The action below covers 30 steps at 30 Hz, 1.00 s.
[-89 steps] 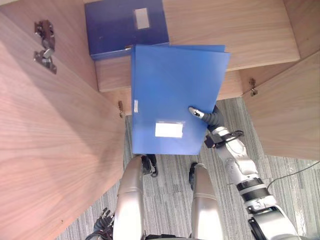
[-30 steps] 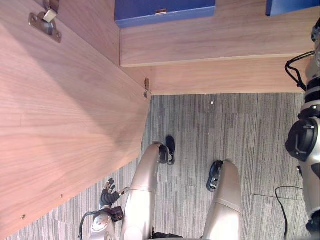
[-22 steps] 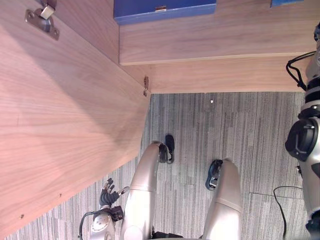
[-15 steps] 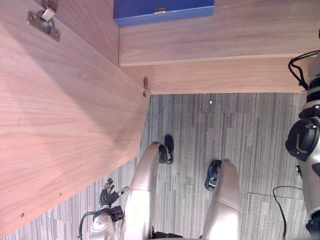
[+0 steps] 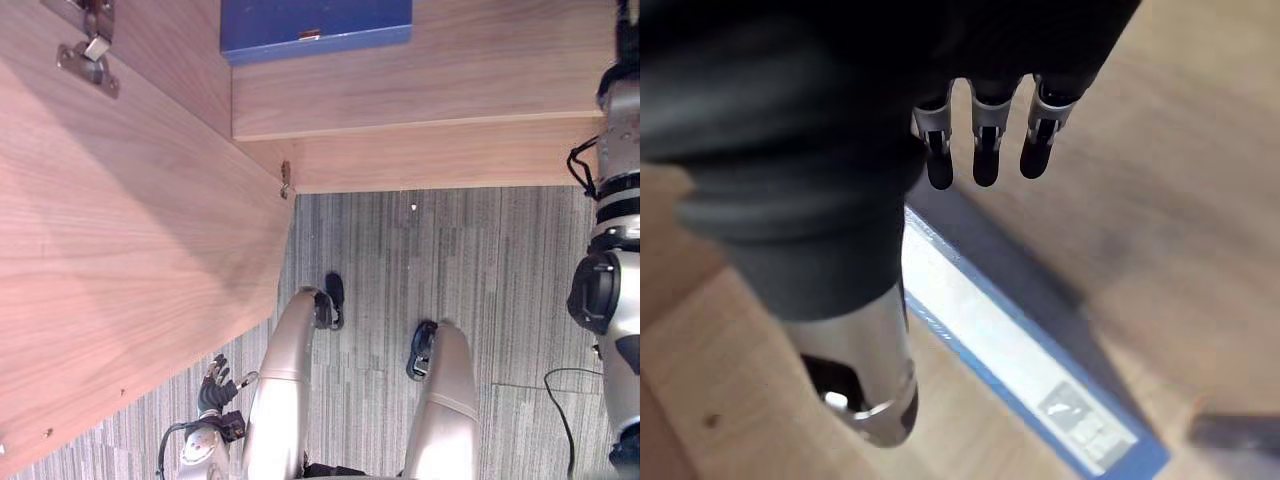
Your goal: Walk over to the cabinet, pick up the folder, carry it to the office cabinet, place the folder inside the office cabinet, then close the office cabinet door
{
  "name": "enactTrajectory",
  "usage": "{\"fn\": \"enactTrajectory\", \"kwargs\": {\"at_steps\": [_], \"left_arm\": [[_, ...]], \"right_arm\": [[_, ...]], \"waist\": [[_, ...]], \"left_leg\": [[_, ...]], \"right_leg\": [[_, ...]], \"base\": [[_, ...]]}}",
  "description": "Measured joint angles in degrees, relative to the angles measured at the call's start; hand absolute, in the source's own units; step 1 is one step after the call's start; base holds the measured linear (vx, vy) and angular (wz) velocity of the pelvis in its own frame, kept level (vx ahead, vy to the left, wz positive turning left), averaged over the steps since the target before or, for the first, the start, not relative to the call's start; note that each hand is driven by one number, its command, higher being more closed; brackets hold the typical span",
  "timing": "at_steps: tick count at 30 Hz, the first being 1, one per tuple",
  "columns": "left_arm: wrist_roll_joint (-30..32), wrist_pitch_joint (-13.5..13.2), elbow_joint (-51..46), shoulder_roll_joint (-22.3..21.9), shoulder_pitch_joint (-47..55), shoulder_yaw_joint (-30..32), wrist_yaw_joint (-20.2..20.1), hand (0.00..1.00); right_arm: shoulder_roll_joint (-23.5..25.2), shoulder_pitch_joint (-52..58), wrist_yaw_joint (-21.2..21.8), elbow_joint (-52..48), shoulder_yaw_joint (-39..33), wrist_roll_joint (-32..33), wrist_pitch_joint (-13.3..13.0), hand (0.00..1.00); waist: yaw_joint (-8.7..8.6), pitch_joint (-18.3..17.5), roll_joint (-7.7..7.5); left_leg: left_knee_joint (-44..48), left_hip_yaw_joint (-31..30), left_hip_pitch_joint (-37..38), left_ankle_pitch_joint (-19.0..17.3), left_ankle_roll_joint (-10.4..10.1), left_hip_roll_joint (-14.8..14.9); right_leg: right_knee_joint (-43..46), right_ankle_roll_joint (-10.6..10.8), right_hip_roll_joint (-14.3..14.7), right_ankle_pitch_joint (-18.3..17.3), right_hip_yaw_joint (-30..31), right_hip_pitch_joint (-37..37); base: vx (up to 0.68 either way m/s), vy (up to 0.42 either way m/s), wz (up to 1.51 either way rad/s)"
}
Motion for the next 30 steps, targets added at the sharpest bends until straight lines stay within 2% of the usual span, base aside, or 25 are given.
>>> {"fn": "enactTrajectory", "kwargs": {"at_steps": [1,4,8,15,20,26,30], "left_arm": [[0.0,0.0,0.0,0.0,0.0,0.0,-0.6,0.00],[0.0,-0.1,-0.1,0.2,0.1,-0.1,-2.3,0.00],[0.1,0.0,-0.1,0.5,0.7,0.0,-3.8,0.00],[0.0,0.1,-1.7,2.1,3.7,0.3,-6.9,0.00],[0.1,0.1,-2.3,2.1,4.8,0.3,-8.2,0.00],[0.0,0.2,-2.5,2.1,7.2,0.6,-8.3,0.00],[0.0,0.3,-3.8,2.1,8.7,0.7,-8.4,0.00]], "right_arm": [[-0.2,1.1,1.2,1.5,1.3,-3.6,2.3,0.00],[-0.4,2.3,4.6,4.7,3.3,-12.6,6.5,0.00],[-0.4,2.6,8.0,6.2,3.4,-21.2,8.8,0.00],[-0.4,4.7,12.4,8.0,3.4,-30.2,9.3,0.00],[-0.3,5.7,12.9,8.5,5.2,-34.5,9.3,0.00],[0.6,8.1,13.1,10.8,13.1,-43.8,9.3,0.00],[2.3,10.3,13.3,11.3,16.8,-46.9,9.1,0.00]], "waist": [[-0.01,0.0,-0.01],[-0.06,0.0,-0.33],[-0.63,0.0,-0.62],[-0.63,-1.4,-3.11],[-0.75,-3.3,-3.87],[-0.78,-6.1,-4.37],[-0.85,-7.2,-4.54]], "left_leg": [[-1.1,0.0,1.4,0.2,-0.1,0.0],[-5.0,0.6,4.8,1.3,-0.1,0.0],[-10.9,1.2,9.0,3.5,-0.1,0.0],[-21.5,2.5,17.5,7.4,-0.8,-0.2],[-29.7,2.7,21.7,11.3,-1.4,-0.9],[-40.0,2.5,26.8,16.3,-2.5,-2.0],[-43.6,2.5,28.8,17.9,-2.9,-2.0]], "right_leg": [[-1.3,0.1,0.1,0.4,-0.3,1.5],[-5.3,-0.8,0.3,2.1,-0.7,4.5],[-11.1,-1.3,0.4,4.7,-2.1,8.4],[-20.7,-2.1,0.6,8.8,-4.2,15.9],[-27.1,-2.7,1.0,11.7,-5.7,19.2],[-33.4,-3.3,1.4,14.2,-7.3,22.8],[-35.9,-3.5,1.9,15.2,-8.4,24.5]], "base": [[0.02,0.010,-0.04],[0.02,0.009,-0.07],[0.02,0.005,-0.04],[0.02,-0.006,-0.05],[0.00,-0.008,0.01],[0.06,-0.041,0.06],[0.10,-0.023,0.02]]}}
